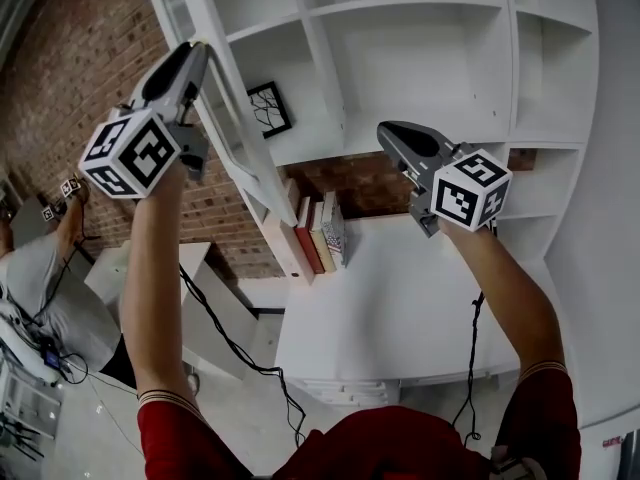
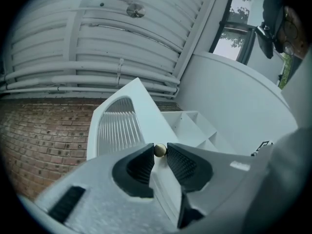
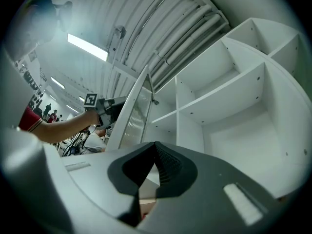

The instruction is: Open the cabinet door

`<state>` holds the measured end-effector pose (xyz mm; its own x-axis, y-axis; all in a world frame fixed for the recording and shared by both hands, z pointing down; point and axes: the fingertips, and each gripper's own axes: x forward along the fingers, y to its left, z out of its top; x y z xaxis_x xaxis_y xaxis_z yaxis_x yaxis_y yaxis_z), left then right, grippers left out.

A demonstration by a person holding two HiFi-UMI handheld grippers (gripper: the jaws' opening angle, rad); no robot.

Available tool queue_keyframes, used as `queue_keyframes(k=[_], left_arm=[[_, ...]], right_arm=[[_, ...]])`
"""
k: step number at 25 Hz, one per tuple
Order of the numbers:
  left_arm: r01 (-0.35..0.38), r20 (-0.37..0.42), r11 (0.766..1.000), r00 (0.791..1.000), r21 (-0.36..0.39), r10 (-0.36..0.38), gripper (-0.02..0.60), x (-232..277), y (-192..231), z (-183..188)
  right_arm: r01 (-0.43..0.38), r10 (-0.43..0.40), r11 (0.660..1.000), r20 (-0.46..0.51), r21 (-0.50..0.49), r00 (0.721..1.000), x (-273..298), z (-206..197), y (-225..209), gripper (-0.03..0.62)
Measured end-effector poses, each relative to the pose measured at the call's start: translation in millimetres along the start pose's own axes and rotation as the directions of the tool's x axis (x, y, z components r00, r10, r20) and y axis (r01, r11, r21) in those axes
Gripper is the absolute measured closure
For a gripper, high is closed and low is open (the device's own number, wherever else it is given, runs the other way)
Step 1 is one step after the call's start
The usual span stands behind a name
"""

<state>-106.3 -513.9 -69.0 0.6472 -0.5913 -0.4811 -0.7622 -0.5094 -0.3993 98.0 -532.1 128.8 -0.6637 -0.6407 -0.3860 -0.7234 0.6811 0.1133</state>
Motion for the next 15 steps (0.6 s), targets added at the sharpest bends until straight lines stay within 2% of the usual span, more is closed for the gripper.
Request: queue_keyframes(k=[5, 15], left_arm=[[-0.019, 0.033, 0.999, 0.999, -0.032, 0.020, 0.492, -35.5, 22.5, 15.8], [-0.080, 0.035, 0.996, 0.996, -0.027, 0.081, 0.494, -96.0, 66.6, 26.1]], right_arm=[[-0.016, 0.016, 1.000, -0.011, -0.016, 1.000, 10.3, 1.9, 20.1, 0.582], [-0.044, 0.043, 0.999, -0.039, -0.024, 0.998, 28.5, -19.6, 55.9, 0.582]])
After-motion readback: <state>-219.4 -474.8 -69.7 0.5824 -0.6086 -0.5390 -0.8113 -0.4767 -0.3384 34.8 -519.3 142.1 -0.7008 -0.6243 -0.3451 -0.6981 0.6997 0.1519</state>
